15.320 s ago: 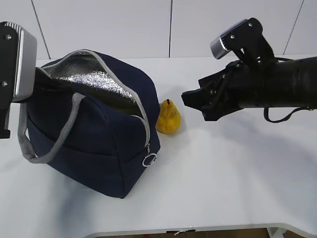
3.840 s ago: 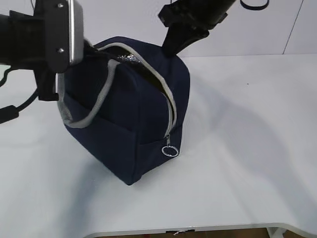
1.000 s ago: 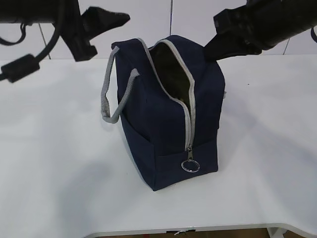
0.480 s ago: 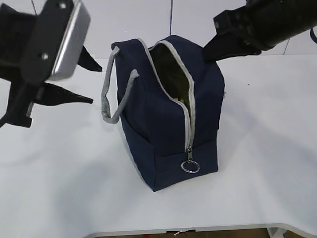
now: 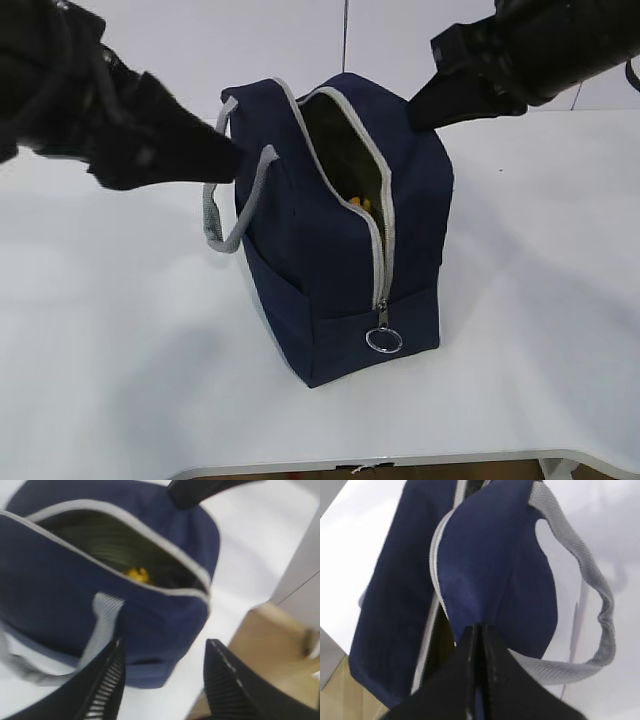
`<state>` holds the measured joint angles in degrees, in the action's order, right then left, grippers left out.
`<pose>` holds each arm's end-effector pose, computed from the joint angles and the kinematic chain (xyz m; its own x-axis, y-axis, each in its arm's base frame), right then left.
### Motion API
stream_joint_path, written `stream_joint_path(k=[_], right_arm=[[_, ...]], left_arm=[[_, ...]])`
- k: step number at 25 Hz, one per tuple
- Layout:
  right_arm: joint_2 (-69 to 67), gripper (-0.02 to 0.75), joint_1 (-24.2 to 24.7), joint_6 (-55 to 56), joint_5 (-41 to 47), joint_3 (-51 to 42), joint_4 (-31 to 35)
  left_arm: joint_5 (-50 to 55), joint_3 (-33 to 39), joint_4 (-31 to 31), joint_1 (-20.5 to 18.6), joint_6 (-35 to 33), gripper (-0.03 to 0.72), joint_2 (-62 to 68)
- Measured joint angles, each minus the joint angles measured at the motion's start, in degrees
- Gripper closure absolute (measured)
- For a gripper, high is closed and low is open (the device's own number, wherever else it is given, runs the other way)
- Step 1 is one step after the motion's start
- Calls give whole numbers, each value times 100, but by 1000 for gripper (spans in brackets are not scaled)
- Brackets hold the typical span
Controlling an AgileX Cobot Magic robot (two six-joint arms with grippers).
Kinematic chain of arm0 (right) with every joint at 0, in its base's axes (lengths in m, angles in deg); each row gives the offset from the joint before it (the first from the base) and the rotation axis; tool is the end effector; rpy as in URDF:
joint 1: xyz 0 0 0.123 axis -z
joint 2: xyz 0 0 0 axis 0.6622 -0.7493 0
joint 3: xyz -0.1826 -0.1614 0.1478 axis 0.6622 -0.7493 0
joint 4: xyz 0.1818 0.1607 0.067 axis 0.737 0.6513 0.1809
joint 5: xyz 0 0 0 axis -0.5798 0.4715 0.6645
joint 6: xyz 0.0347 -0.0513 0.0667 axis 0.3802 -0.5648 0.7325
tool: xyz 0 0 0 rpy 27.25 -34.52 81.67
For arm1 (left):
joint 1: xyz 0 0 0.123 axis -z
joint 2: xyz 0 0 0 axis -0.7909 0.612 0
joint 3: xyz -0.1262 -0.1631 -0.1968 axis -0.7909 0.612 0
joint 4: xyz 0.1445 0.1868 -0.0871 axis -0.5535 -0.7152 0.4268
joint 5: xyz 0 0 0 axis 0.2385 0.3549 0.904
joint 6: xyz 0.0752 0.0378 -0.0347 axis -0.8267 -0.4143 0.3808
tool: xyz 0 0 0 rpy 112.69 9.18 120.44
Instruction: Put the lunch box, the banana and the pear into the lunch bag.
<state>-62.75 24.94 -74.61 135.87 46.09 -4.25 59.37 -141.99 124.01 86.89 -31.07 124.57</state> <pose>0.3001 0.1331 0.3422 -0.6777 -0.2532 -0.6904 -0.5898 0.7478 0.3047 0.2075 -0.1810 0.3391 -0.4675 0.3843 -0.7961 0.7809 0.6017 -0.1680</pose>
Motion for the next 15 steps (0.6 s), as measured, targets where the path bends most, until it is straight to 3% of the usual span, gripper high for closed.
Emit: stream_joint_path(k=[3,7,11,15], right_arm=[[23,720,-213,-11,-116,0,0],[27,720,-539,-11,-311,0,-45],[27,720,-589,-11,-417,-9,-114],[36,720,-589,-11,-439,-9,-279]], left_arm=[[0,0,740,0,95,324,240],[26,0,1262,0,179,323,589],[300,0,1268,0,314,314,710],[381,0,876,0,648,312,705]])
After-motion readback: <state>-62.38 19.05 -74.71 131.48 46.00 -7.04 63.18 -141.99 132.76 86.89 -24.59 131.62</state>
